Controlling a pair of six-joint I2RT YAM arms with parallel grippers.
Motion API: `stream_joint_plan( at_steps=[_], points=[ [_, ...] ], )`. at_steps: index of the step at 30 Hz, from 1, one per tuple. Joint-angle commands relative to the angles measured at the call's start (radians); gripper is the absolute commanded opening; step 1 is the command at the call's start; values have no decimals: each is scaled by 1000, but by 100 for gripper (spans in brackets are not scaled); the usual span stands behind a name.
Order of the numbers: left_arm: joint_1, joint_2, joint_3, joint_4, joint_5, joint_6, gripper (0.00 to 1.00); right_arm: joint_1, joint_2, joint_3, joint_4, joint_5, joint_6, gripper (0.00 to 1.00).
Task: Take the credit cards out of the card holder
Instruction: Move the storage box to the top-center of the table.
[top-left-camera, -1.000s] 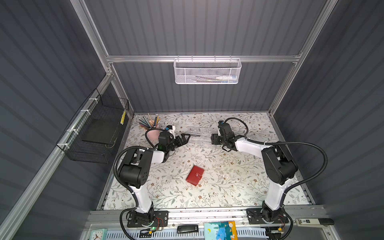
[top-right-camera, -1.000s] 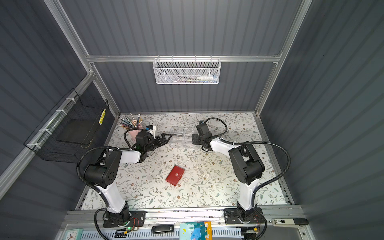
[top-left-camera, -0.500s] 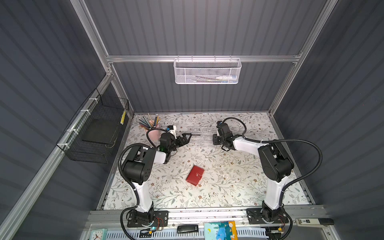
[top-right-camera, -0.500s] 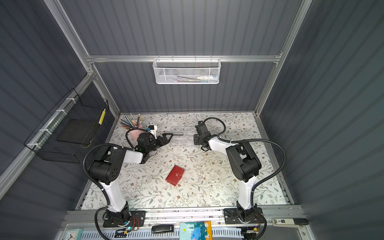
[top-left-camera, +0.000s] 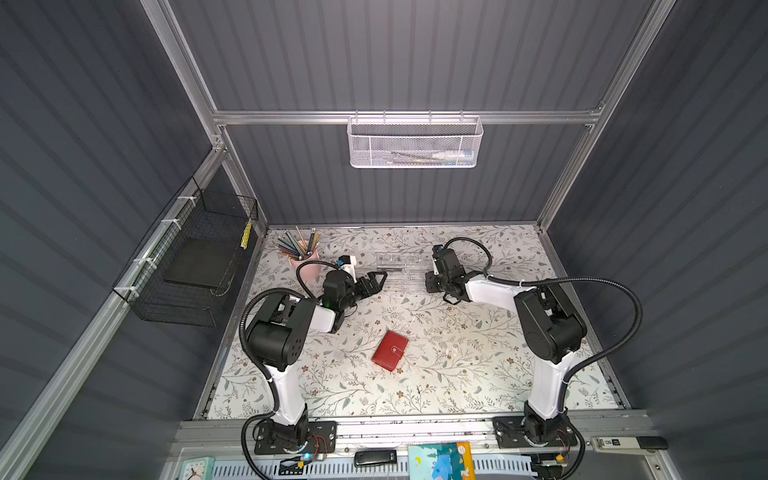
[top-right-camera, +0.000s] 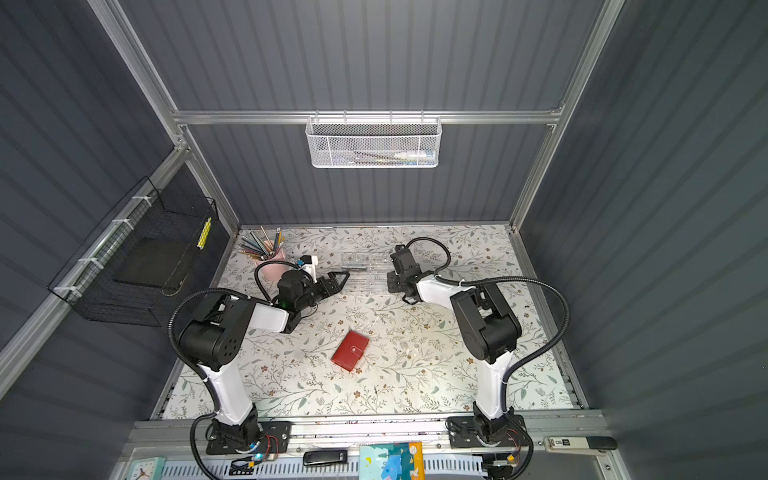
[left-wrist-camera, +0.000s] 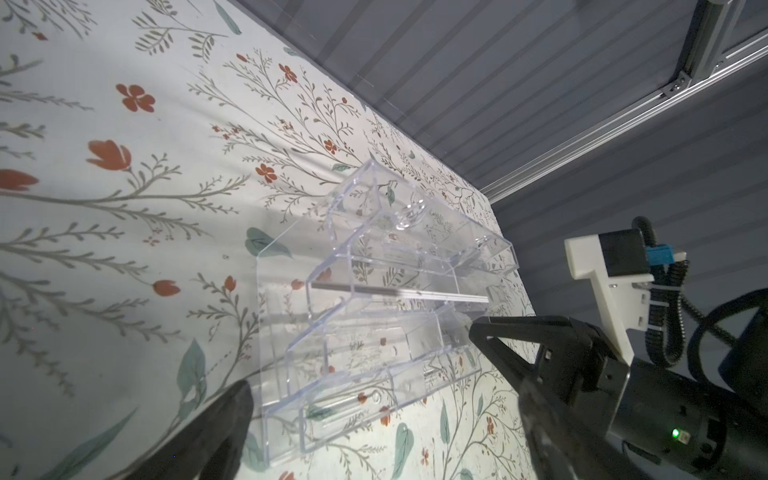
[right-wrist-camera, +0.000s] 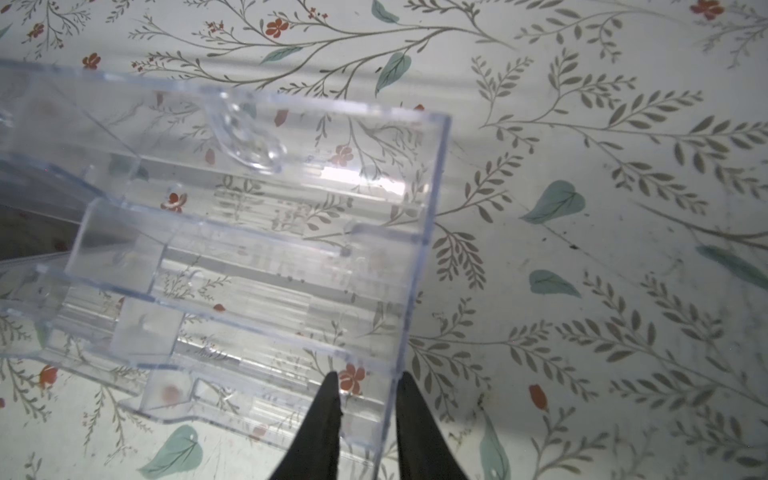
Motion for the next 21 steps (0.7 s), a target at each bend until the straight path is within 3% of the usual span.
stream_joint_plan(
  at_steps=[1, 9, 13, 15, 21],
  points=[
    [-13, -45, -14, 9, -16, 3, 100, 2, -28, -31, -18, -9, -4, 23],
    [-54, -86, -38, 3, -37, -2, 100, 4, -82, -94, -24, -13, 1, 23],
    [-58, -143, -44, -79, -99, 7, 100, 9, -127, -128, -28, -3, 17, 36],
    [-58, -189, -40, -158, -124, 34, 100, 13, -147, -131, -40, 7, 22, 48],
    [-59, -383, -21, -456, -223, 150, 100, 32, -226, -160, -47, 22, 19, 64]
  ],
)
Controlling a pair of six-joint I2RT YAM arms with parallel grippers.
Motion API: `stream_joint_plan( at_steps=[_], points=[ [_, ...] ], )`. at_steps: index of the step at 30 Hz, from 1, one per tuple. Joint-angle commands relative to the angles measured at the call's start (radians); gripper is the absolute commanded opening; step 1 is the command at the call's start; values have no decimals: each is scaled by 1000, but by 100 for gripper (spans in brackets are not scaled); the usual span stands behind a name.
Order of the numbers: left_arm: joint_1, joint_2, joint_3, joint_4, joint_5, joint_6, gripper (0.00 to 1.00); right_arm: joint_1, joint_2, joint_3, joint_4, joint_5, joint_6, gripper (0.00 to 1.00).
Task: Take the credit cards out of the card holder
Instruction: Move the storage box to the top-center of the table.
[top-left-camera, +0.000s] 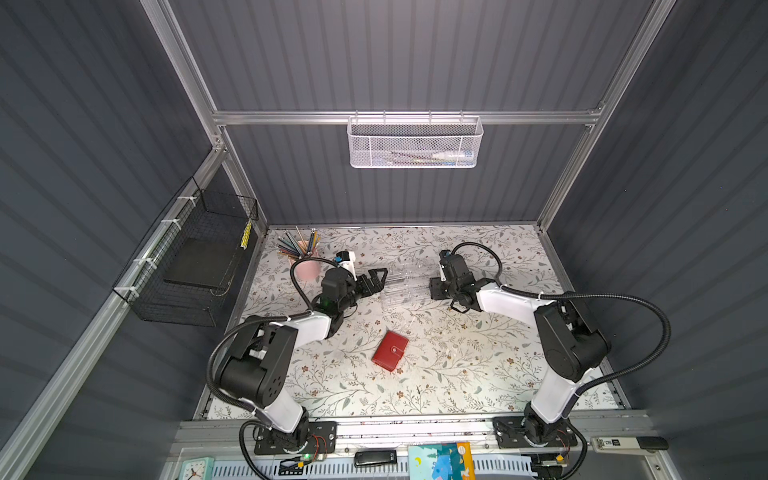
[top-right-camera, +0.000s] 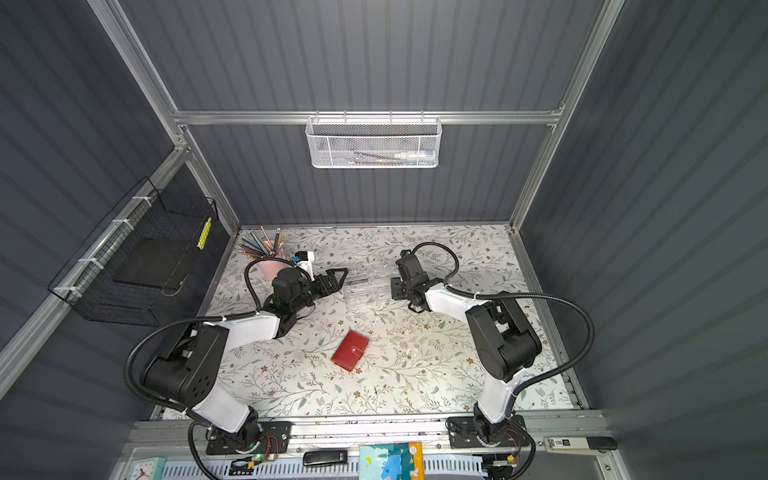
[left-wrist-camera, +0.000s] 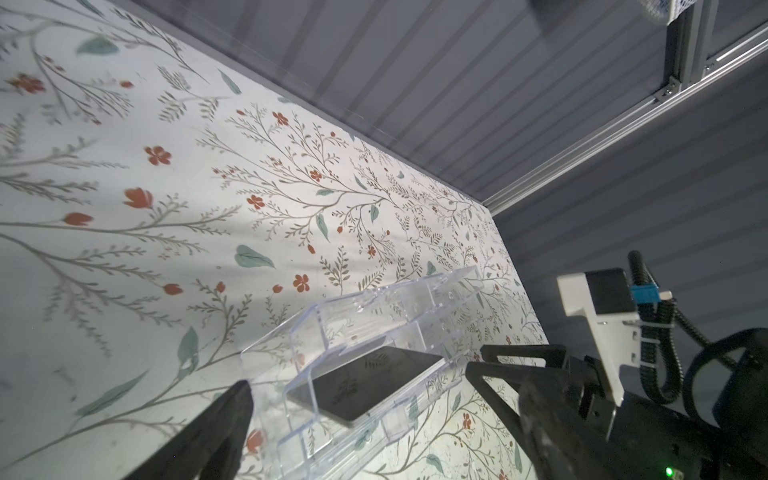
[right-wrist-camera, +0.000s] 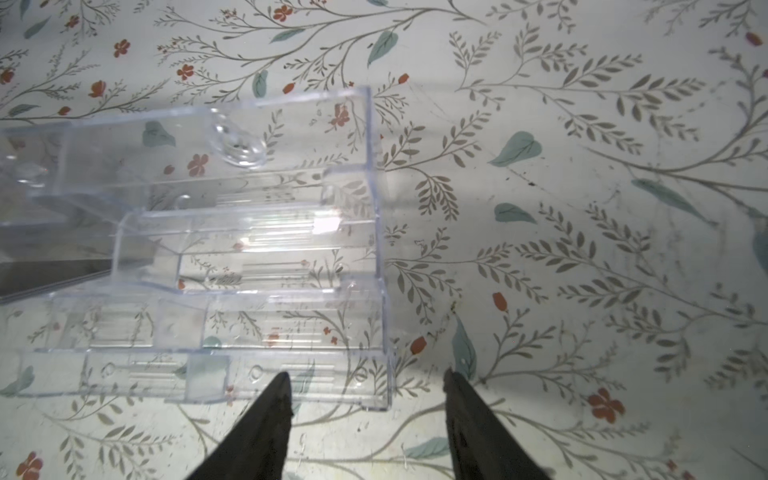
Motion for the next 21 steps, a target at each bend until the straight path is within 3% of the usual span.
stream_joint_plan(
  at_steps=[1, 5, 6, 15, 21],
  points=[
    [-2, -96, 21, -231, -68, 93, 100, 17, -56, -22, -15, 18, 0, 69],
    [-19, -152, 25, -319, -21, 71, 100, 38, -116, -53, -10, 17, -7, 97],
    [-27, -160, 22, -330, -10, 59, 100, 42, -129, -61, -11, 18, -9, 99],
    [-120, -104, 68, -354, 36, -62, 100, 56, -320, -179, -26, 36, 1, 99],
    [-154, -19, 150, -347, 9, -72, 100, 55, -435, -230, -62, 53, -18, 99]
  ],
)
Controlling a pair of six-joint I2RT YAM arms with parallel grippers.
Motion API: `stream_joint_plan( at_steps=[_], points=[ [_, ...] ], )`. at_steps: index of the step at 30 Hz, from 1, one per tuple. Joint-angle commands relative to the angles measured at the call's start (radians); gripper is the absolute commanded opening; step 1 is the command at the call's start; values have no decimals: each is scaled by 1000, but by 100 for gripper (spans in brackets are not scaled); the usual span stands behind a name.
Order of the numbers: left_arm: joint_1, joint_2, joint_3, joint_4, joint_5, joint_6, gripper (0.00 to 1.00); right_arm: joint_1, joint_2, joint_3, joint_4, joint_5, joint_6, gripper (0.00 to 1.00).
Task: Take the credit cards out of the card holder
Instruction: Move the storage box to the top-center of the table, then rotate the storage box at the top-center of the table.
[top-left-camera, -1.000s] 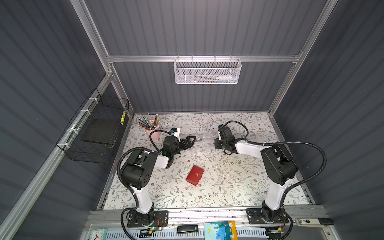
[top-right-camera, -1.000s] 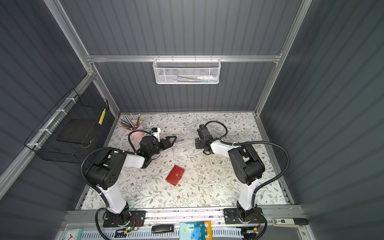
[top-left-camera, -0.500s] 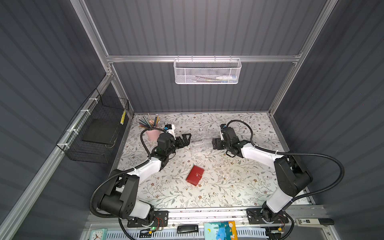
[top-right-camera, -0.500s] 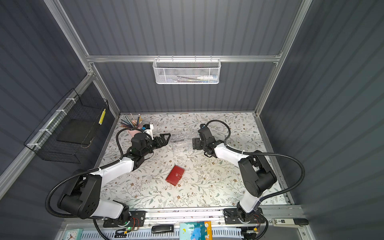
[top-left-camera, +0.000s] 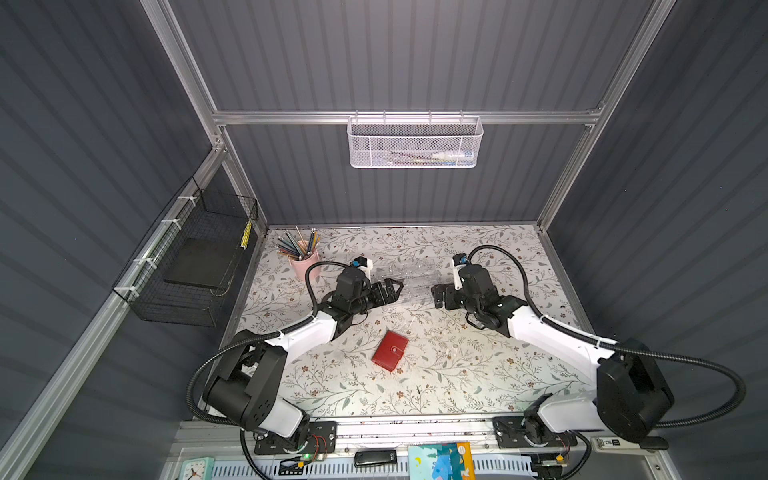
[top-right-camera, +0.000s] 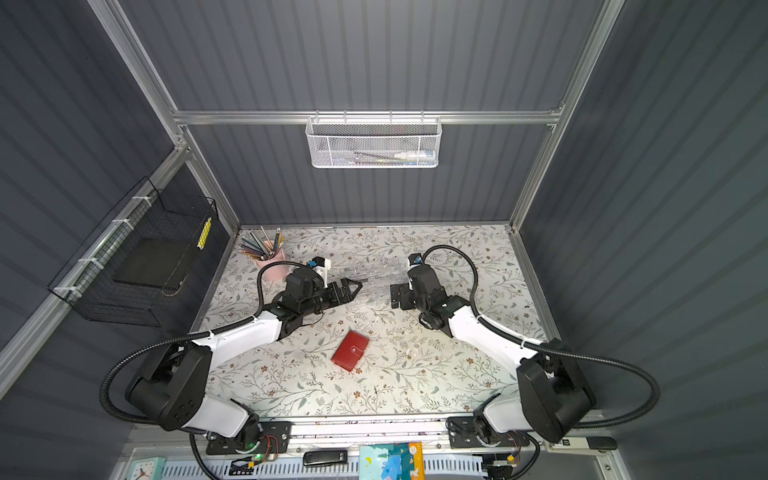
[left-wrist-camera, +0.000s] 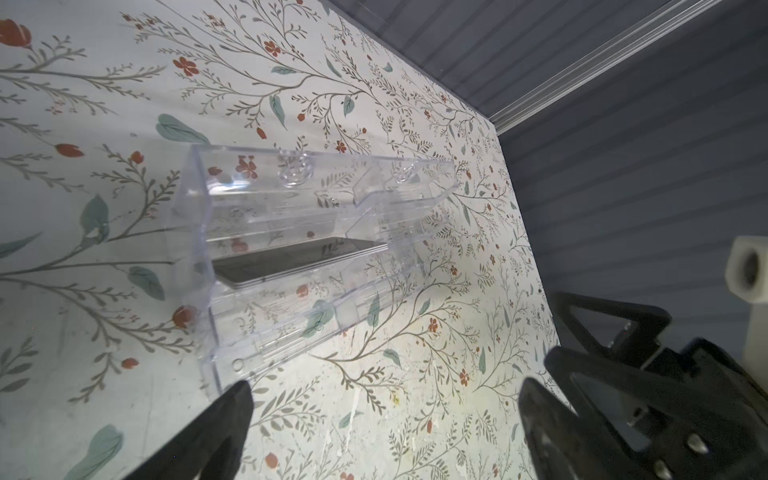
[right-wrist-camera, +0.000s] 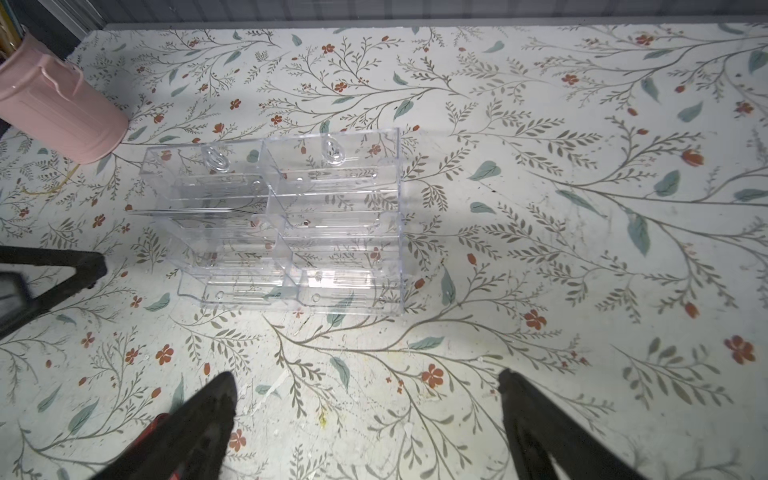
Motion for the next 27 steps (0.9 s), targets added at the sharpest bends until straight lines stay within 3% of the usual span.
stream_joint_plan(
  at_steps=[1, 11, 27],
  points=[
    [-8, 53, 70, -1, -5, -26, 100, 4, -46, -26, -31, 28, -17, 99],
    [-9, 196, 221, -48, -31, 0, 100, 5, -86, -69, 1, 41, -34, 99],
    [-8, 222, 311, -165, -98, 102, 100, 3, -34, -64, 26, 14, -33, 99]
  ],
)
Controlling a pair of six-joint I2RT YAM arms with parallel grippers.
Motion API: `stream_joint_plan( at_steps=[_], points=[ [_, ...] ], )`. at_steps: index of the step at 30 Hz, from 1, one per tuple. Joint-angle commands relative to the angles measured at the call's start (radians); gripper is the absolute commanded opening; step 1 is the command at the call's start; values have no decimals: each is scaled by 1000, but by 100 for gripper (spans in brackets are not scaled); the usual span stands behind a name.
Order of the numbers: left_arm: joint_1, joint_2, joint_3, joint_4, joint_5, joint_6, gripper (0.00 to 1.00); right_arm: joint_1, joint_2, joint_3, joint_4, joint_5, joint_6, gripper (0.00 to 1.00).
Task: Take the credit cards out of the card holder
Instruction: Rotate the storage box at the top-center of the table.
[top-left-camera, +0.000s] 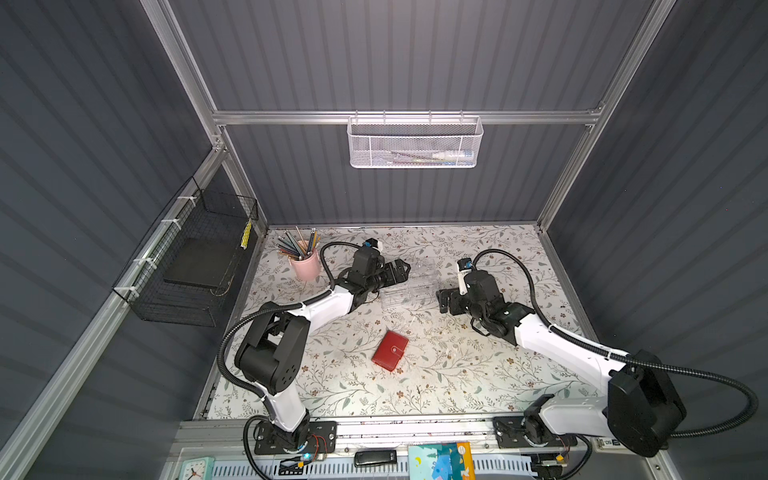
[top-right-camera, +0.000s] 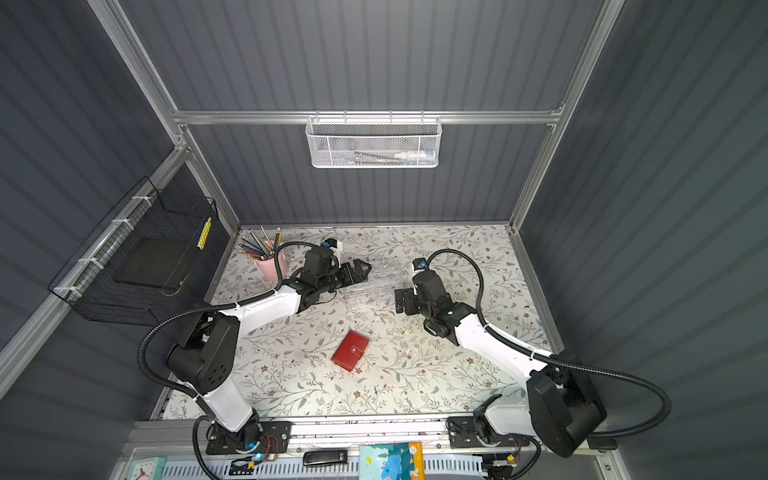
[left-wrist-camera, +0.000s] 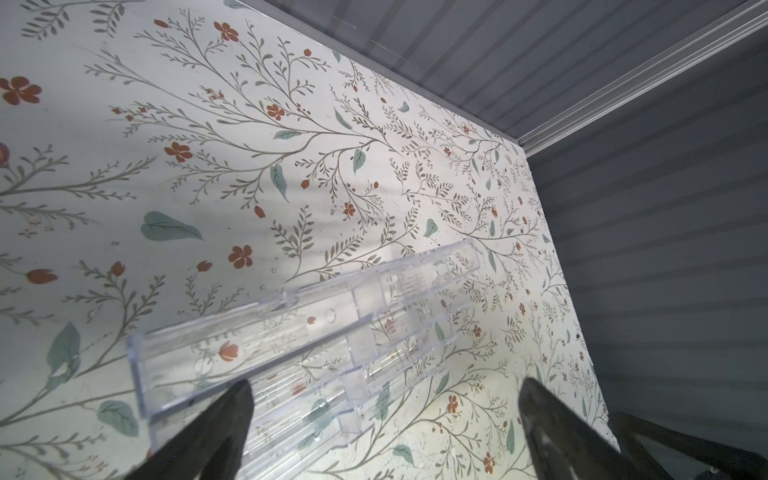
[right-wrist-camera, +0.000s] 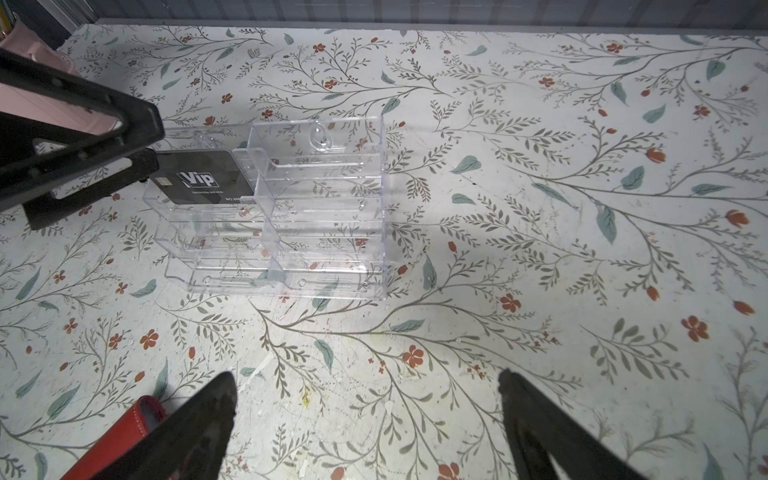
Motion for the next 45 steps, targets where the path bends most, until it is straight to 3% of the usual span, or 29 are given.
stream_joint_plan(
  at_steps=[1, 10, 17, 28, 31, 35, 40, 45],
  points=[
    [-4, -3, 15, -45, -12, 43, 100, 3, 18, 2, 14, -12, -8, 99],
    [-4, -79, -33, -23, 45, 64, 100, -6, 66, 23, 15, -45, 5, 99],
    [-4, -183, -38, -88, 26, 130, 100, -50, 169, 76, 40, -114, 48, 99],
    [-3, -450, -208, -258, -344, 372, 100, -85, 398, 201, 103, -203, 63, 99],
    [4, -494, -249, -273, -451, 285, 100, -86, 440, 232, 105, -211, 64, 99],
    [7, -525, -289, -233, -422, 262, 100, -87, 478, 243, 136, -222, 77, 99],
    [7, -429, -252, -250, -278, 212, 100, -86, 519, 258, 152, -241, 90, 99],
    [12, -358, -286, -130, -163, 152, 100, -84, 530, 250, 176, -268, 115, 99]
  ],
)
